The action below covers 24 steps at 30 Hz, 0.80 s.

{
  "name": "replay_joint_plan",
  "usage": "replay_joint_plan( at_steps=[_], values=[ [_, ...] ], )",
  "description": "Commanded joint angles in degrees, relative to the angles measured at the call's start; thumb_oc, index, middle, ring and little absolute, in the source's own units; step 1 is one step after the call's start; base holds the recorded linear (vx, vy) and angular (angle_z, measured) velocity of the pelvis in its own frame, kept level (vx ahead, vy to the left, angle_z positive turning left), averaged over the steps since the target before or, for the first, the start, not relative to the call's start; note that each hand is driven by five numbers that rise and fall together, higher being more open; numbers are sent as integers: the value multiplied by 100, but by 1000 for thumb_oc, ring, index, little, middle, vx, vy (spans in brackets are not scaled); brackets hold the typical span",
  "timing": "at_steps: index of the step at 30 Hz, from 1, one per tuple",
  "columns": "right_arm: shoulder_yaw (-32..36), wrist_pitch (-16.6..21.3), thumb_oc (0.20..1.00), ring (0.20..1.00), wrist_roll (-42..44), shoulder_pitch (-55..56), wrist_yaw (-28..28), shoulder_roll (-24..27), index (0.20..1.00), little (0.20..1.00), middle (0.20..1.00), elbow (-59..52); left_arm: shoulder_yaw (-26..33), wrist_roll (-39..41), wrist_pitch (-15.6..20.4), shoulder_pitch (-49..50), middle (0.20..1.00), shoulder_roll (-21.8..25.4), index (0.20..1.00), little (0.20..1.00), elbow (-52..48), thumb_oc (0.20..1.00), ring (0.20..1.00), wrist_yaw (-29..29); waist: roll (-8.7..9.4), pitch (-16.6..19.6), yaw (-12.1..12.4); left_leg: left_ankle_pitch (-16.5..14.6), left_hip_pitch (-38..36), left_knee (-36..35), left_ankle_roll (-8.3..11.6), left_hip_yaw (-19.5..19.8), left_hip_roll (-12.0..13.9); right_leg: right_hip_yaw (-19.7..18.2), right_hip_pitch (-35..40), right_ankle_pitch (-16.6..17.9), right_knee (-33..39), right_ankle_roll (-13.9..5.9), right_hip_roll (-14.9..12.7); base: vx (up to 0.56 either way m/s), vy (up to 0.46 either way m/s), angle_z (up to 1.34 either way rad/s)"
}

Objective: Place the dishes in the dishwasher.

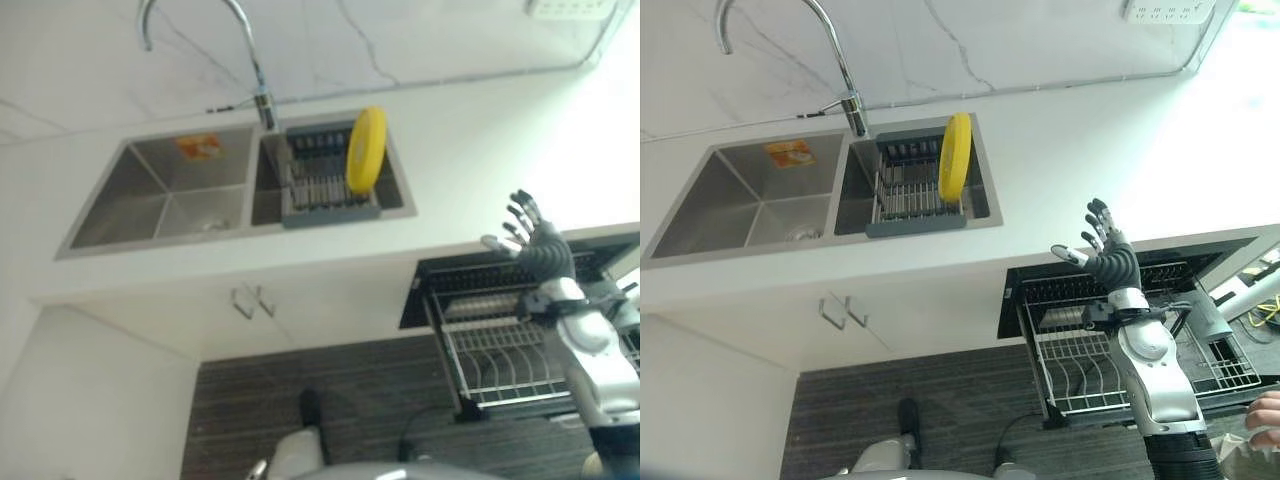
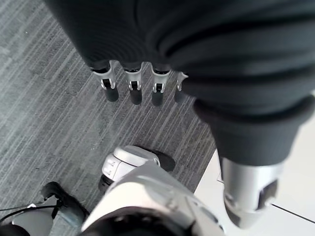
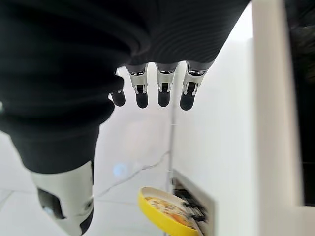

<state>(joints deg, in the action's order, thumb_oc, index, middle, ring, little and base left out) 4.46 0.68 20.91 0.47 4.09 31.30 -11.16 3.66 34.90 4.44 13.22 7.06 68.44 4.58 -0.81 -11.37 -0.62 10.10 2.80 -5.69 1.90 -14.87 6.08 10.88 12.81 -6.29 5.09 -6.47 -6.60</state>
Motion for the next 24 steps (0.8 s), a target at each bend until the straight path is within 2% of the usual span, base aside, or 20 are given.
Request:
replay_joint_plan(
  at_steps=[1, 5, 8, 9, 12, 14, 16, 19, 24],
  values=[
    [367, 685, 1000, 1000, 310, -120, -123, -38, 1000, 1000, 1000, -659, -58, -87, 225, -271, 1000, 323, 1000, 1000, -137, 1000, 1000, 77, 211, 225, 170, -779, -109, 123, 382, 201, 65, 130, -98, 233, -9, -206, -127, 213, 269, -8],
    [405, 686, 1000, 1000, 845, -202, -91, -260, 1000, 1000, 1000, -571, -161, -214, 191, -487, 1000, 571, 1000, 1000, -121, 1000, 1000, 79, 410, 259, 252, -945, -224, 120, 205, 197, -102, 353, -184, 433, -156, -490, -496, 117, 191, 13],
    [379, 713, 1000, 1000, 756, -250, -70, -358, 1000, 1000, 1000, -462, -153, -290, 167, -546, 1000, 705, 1000, 1000, -131, 1000, 1000, 107, 450, 302, 274, -1040, -243, 132, 26, 283, -208, 265, -375, 348, -520, -525, -533, 82, 174, 9],
    [363, 853, 1000, 1000, 735, -264, -116, -345, 1000, 1000, 1000, -438, -180, -333, 157, -565, 1000, 749, 1000, 1000, -118, 1000, 1000, 115, 450, 324, 266, -1062, -241, 139, -45, 307, -234, 204, -448, 268, -737, -507, -481, 66, 102, 2],
    [324, 949, 1000, 1000, 748, -363, -71, -309, 1000, 1000, 1000, -401, -238, -424, 116, -616, 1000, 770, 1000, 1000, -186, 1000, 1000, 56, 462, 335, 269, -1098, -283, 121, -76, 321, -263, 216, -589, 338, -767, -501, -479, 20, 19, -2],
    [259, 1058, 1000, 1000, 732, -623, -1, -358, 1000, 1000, 1000, -179, -235, -346, -31, -706, 1000, 817, 1000, 1000, -364, 1000, 1000, -58, 468, 254, 294, -1183, -403, 103, -19, 188, -246, 511, -970, 877, -696, -575, -723, -24, -99, -29],
    [261, 1104, 1000, 1000, 815, -840, 140, -254, 1000, 1000, 1000, -25, -178, -254, -197, -764, 1000, 871, 1000, 1000, -450, 1000, 1000, -114, 466, 217, 328, -1243, -442, 136, -83, 95, -218, 538, -1065, 868, -685, -545, -669, -46, -156, -32],
    [421, 1161, 1000, 1000, 898, -1027, 292, -51, 1000, 1000, 1000, 221, -204, -368, -185, -748, 1000, 825, 1000, 1000, -283, 1000, 1000, -100, 553, 286, 398, -1296, -476, 152, -103, 21, -203, 684, -1007, 905, -548, -570, -655, -20, -186, 12],
    [555, 904, 1000, 1000, 1017, -1223, 392, 147, 1000, 1000, 1000, 433, -174, -412, -104, -661, 1000, 749, 1000, 1000, -58, 1000, 1000, -73, 612, 396, 425, -1351, -605, 108, -47, 12, -123, 771, -857, 811, -323, -541, -506, 21, -141, -5]
  ],
)
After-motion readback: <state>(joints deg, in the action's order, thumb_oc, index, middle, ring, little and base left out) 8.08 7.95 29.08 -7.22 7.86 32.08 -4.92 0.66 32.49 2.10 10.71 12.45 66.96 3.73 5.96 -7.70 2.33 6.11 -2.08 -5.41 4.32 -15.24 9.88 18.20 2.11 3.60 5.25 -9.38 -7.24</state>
